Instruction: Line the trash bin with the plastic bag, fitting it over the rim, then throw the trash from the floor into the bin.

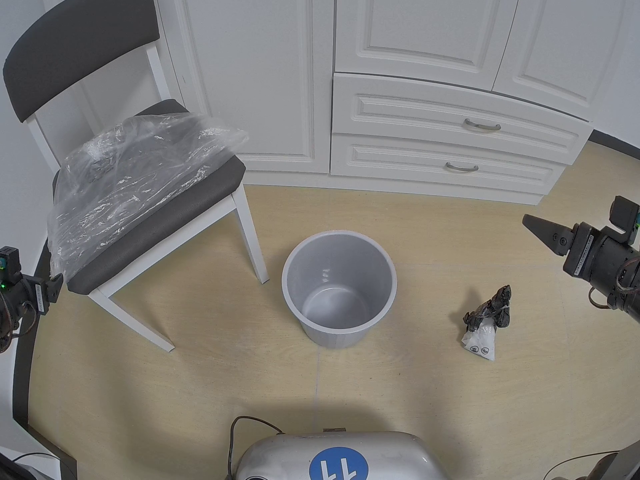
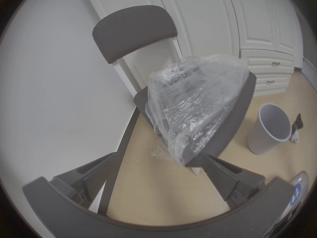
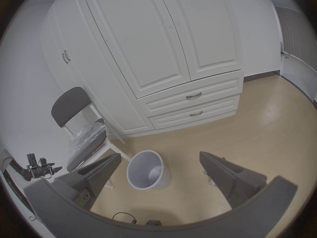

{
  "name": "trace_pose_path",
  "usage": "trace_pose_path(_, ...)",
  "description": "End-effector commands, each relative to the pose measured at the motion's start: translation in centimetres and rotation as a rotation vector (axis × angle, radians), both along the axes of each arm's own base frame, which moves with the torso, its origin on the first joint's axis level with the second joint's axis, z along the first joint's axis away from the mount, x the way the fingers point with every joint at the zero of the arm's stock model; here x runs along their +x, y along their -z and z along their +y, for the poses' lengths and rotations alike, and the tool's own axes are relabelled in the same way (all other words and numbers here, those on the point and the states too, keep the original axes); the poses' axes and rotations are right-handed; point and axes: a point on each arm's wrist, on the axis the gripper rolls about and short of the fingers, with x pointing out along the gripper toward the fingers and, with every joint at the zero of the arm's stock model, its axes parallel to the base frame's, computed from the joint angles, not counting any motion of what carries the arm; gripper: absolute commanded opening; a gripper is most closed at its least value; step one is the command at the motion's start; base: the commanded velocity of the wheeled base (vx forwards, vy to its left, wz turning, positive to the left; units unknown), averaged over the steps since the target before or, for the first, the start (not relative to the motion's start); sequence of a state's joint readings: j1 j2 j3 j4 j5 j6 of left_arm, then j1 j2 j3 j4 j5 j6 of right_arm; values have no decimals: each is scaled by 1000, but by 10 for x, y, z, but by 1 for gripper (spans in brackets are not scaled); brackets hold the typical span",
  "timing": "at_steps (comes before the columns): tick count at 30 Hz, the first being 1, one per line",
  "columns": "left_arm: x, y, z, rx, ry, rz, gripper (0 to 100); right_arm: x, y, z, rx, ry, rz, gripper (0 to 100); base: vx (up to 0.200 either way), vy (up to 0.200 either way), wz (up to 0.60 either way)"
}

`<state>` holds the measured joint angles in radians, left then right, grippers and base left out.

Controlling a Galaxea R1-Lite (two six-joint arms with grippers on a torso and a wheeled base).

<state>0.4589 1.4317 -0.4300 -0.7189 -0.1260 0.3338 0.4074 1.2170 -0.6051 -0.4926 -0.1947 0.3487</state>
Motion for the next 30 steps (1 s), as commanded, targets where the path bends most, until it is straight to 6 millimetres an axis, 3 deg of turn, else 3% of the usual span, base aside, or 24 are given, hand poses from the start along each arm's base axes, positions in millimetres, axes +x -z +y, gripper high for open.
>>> trace_pose_path(1,16,16,8,-51,-10,22,100,1,1,0,0,0,3,100,0,0,0)
trace_pose_path(18,39,20,23,-95,-44,-74,100,-1,0,-1,2,-1,-5,100,0,0,0)
trace_pose_path(25,58,35,43,-94,-76,-124,100,-5,-3,-2,10,0,-19,100,0,0,0)
trace_pose_path(30,70,42,49,-173,34,-258,100,-8,-6,-3,17,0,-36,100,0,0,0)
